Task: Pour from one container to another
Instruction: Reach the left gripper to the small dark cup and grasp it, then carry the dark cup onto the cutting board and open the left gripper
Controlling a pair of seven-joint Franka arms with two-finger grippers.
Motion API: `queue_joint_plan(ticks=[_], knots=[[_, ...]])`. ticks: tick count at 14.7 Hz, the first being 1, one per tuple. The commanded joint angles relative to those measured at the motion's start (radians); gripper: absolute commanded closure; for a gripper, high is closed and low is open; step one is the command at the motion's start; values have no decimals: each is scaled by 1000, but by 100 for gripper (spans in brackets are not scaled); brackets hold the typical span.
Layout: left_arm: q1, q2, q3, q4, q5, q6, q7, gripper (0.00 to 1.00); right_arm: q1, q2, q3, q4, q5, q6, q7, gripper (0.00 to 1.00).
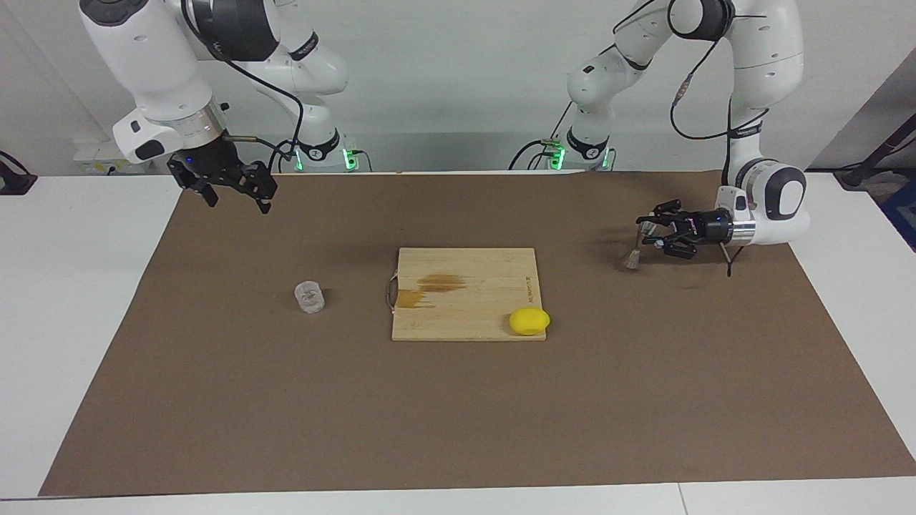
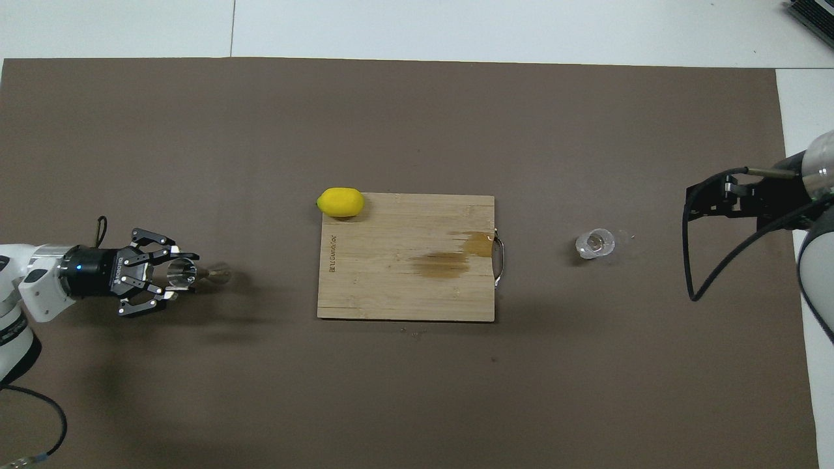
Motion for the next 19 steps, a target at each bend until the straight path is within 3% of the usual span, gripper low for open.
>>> queue_joint_plan(ticks=[1,9,19], knots=[[-107,-34,15,-3,-88,25,-77,73,-11,-19,7,-22,-1,13,-13,0],[-413,-94,12,-14,-344,260,-215,73,-11,-19,7,-22,-1,13,-13,1],[-858,-134,12,-34,-789,755,-161,72,-11,-19,7,-22,-1,13,-13,0]])
